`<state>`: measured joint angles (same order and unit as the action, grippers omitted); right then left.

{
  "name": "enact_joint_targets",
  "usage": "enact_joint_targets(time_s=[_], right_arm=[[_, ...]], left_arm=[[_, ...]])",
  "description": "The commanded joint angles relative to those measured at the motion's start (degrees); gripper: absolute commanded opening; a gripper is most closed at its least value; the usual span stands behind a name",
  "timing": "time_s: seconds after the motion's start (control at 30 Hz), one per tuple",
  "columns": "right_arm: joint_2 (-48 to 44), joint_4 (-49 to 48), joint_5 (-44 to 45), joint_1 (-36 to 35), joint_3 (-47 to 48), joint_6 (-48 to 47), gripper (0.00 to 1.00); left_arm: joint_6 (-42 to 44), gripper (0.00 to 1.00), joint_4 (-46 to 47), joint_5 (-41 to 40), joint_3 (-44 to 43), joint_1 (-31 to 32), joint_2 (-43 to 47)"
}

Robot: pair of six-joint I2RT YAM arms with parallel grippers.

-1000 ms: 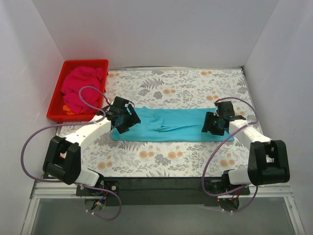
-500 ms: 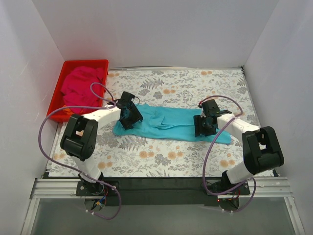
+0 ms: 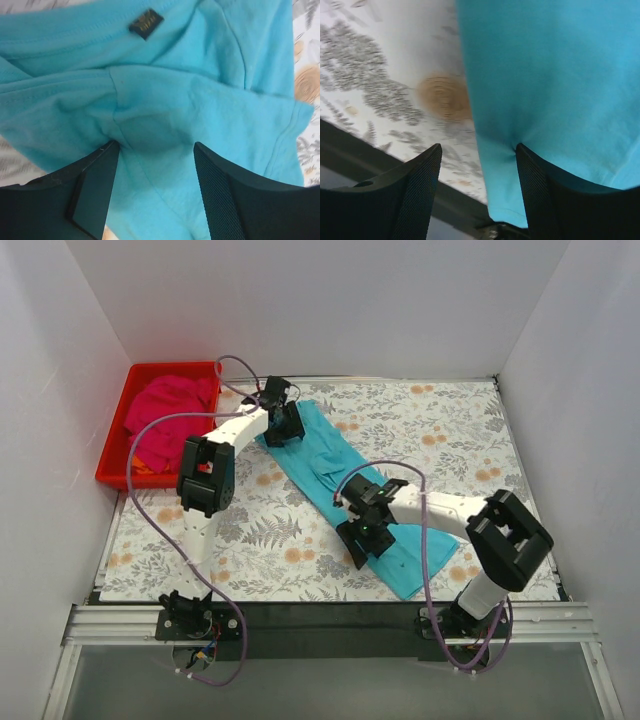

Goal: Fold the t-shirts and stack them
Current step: Fold the tshirt

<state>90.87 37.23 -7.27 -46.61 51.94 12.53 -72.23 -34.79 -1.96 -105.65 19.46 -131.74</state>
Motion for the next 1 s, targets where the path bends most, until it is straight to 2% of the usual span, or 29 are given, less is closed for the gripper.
enact_joint_targets(time_s=[0.0,0.23,0.37,0.5,0.6,0.77,0.87,0.9,0.97], right_arm=[[7.55,5.13,-7.76,-6.90,4.36,3.02,0.58],[22.22,5.04,-11.71,-15.96,19.83,3.99,0.58],[27.25,4.95,-11.19,-16.85,27.32,3.90,0.58],[28.84,4.95,-8.12,-16.76,32.60,3.72,0.58],[27.44,4.95,-6.01,-16.76,33.58,4.25,0.58],[19.27,4.87,0.84,-16.58,30.24,5.66,0.60],[13.47,4.87,3.75,-15.71,26.47,6.53,0.62],[12.15,4.87,4.36,-15.36,24.37,7.06,0.62],[8.11,4.95,6.91,-14.39,22.42,7.50,0.62]], left_arm=[[7.27,0.58,-7.74,-1.56,-6.90,-0.13,-10.01],[10.61,0.60,-7.58,-1.74,-15.63,-0.39,-16.52],[10.70,0.61,-7.67,-0.59,-20.81,-1.62,-20.04],[9.65,0.62,-4.43,1.16,-22.15,-3.55,-21.01],[7.89,0.64,-1.27,4.68,-22.32,-4.96,-19.96],[7.80,0.74,3.14,5.91,-20.83,-5.23,-14.52],[5.88,0.83,7.35,6.61,-15.05,-5.23,-6.44],[5.00,0.83,9.97,6.88,-13.29,-5.23,-1.55],[3.77,0.84,11.66,7.23,-8.54,-5.05,2.61]])
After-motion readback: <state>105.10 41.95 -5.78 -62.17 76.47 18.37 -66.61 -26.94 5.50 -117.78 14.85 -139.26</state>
